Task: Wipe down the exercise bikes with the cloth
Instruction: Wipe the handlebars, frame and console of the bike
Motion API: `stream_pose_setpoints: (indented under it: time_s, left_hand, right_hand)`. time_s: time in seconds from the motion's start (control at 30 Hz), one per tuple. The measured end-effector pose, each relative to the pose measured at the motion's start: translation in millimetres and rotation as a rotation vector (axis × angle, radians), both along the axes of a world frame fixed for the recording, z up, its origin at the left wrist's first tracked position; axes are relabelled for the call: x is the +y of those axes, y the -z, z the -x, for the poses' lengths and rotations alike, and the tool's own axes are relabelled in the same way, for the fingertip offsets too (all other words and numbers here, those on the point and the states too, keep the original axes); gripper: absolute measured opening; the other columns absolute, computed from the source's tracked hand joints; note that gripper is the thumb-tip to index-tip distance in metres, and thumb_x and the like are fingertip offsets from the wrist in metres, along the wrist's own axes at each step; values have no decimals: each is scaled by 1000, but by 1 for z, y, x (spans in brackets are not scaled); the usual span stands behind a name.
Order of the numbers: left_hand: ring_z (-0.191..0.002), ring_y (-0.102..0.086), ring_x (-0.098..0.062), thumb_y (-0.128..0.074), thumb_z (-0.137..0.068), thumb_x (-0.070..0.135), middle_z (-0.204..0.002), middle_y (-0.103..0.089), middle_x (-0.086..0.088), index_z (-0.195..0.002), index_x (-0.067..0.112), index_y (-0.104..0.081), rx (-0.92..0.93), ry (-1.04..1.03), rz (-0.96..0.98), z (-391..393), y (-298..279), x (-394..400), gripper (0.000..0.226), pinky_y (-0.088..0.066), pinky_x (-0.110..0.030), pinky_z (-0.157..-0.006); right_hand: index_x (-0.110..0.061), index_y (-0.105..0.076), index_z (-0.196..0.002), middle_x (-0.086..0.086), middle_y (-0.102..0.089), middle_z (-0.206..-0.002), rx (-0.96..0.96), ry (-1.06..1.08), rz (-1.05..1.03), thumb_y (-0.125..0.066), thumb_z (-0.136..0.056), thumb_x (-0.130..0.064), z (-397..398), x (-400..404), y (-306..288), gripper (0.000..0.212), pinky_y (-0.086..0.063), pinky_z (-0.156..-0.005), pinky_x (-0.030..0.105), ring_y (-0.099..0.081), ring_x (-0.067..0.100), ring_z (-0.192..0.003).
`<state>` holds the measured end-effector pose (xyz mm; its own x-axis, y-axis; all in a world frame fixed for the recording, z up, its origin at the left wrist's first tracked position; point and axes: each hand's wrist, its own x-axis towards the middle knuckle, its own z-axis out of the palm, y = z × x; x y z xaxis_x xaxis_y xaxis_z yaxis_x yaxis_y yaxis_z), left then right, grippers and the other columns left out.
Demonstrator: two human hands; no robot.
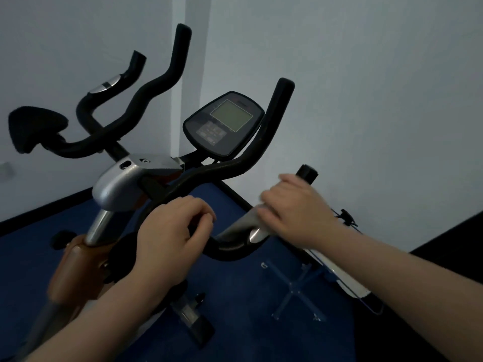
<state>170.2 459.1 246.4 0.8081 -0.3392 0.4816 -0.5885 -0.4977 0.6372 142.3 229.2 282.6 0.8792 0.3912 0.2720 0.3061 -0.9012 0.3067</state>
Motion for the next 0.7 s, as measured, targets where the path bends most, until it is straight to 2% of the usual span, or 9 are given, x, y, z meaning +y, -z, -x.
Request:
stream_pose_setpoints:
  time_s: [0.07,0.17,0.3,0.33,0.4,0.5,0.57,0.63,0.7]
  left_hand:
    - [-73,-53,-2,-43,-83,34,-72,-59,17,-76,28,-63,7,-33,23,1,0,-1,22,-43,-23,-61]
    - [-71,-53,-3,-42,-82,35,-72,-60,15,-76,27,-63,7,-69,31,0,1,-2,23,-42,-26,-61]
    - [-71,-55,-4,-42,-82,36,-73,-61,13,-76,29,-63,1,-74,17,1,1,-3,23,-43,-24,-61]
    - [-72,-55,-4,-43,-82,36,-73,-61,14,-76,29,-63,3,-79,15,1,1,-3,22,-43,-24,-61]
    - [-74,-56,-3,-43,-82,35,-73,-61,15,-76,30,-63,6,-93,21,1,2,-3,21,-44,-23,-62]
    - [-76,-55,-2,-44,-83,33,-75,-60,17,-77,29,-62,-12,-118,41,1,4,-4,19,-44,-21,-64]
    - [-77,-54,0,-45,-84,31,-76,-59,17,-79,27,-63,-30,-124,72,1,5,-3,19,-43,-20,-65]
    - [-78,-54,0,-47,-85,27,-78,-58,16,-81,23,-64,-54,-128,117,2,5,-3,17,-45,-22,-67]
    - [-79,-54,-3,-49,-86,23,-82,-59,12,-85,18,-64,-77,-126,146,4,4,-3,16,-46,-23,-69]
  right_hand:
    - [-12,-62,-76,4,-62,-71,-64,138,-19,-40,-95,-27,3,-2,0,33,-33,-108,39,-56,25,-74]
    - [-15,-63,-80,2,-64,-71,-95,293,-184,-39,-93,-28,8,47,24,29,-36,-100,41,-58,26,-72]
    - [-24,-47,-114,5,-65,-99,208,98,-167,-33,-98,-38,3,52,11,26,-46,-76,43,-59,30,-70]
    - [-28,-44,-113,4,-64,-99,315,59,-231,-32,-99,-39,1,38,0,22,-48,-72,43,-59,30,-73]
    - [-29,-50,-106,-4,-65,-90,424,8,-212,-28,-100,-41,-3,8,-21,26,-45,-76,39,-59,24,-80]
    - [-26,-56,-100,-9,-64,-88,305,-40,85,-30,-100,-34,0,-5,-20,28,-39,-84,35,-58,17,-79]
    - [-21,-53,-89,-4,-64,-79,205,37,174,-41,-94,-31,3,30,0,17,-39,-68,37,-58,22,-66]
    - [-19,-43,-84,2,-66,-77,269,131,61,-43,-91,-30,-1,72,20,13,-25,-54,31,-51,23,-54]
    - [-18,-41,-90,5,-63,-86,343,157,-19,-39,-95,-30,-2,93,24,13,-17,-48,30,-49,24,-57]
